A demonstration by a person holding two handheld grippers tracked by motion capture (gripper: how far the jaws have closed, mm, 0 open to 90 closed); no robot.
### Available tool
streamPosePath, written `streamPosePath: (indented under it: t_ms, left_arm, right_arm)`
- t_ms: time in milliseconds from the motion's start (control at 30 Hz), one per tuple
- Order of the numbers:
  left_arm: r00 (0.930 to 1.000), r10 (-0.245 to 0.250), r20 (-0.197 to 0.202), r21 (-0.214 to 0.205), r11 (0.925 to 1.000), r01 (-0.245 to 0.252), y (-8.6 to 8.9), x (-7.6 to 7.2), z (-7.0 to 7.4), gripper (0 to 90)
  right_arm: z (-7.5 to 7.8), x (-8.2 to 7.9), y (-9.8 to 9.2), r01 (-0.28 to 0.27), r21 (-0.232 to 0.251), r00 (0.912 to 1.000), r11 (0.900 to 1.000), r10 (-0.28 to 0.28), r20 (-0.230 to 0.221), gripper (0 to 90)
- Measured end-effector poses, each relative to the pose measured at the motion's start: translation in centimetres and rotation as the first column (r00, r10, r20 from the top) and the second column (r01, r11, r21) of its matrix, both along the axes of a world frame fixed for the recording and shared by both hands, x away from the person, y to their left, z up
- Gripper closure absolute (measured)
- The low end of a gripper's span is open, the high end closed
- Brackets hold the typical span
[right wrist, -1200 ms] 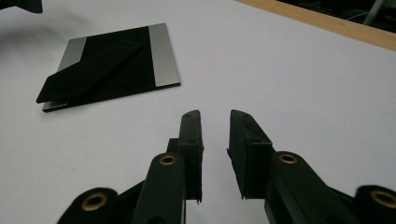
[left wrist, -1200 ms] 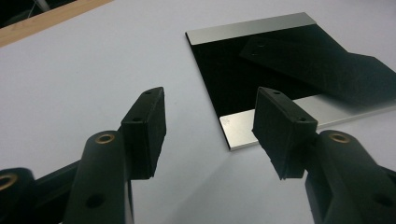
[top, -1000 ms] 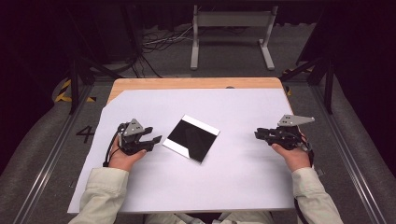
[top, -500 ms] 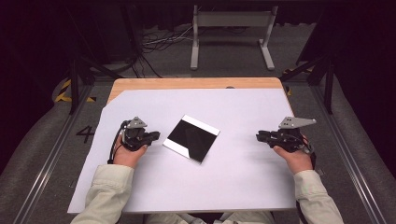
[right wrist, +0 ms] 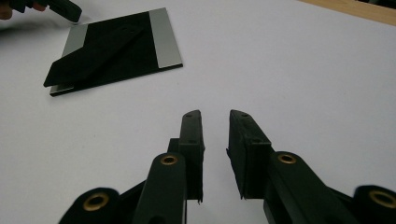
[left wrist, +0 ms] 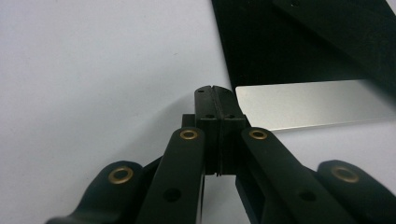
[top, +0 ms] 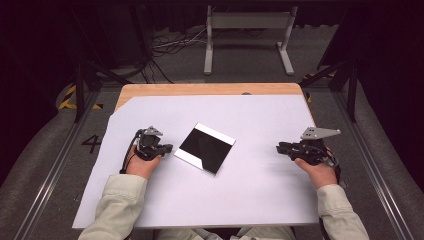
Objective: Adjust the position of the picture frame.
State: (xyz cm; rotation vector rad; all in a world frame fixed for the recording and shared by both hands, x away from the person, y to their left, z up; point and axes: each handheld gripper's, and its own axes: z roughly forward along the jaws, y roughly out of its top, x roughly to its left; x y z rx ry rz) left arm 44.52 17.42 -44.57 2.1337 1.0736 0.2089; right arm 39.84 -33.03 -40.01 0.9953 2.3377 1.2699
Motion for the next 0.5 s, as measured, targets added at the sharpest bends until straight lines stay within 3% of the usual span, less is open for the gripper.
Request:
streamPosePath:
  t_ms: [500]
  left_arm:
    - [0.9977,-0.034,-0.059,-0.025,0.9992,0.032,-0.56,0.14,-0.08,90.0]
  right_arm:
    - [-0.03,-0.16,-0.08,-0.001,-0.006,1.0,1.0,0.001,-0.008,73.9]
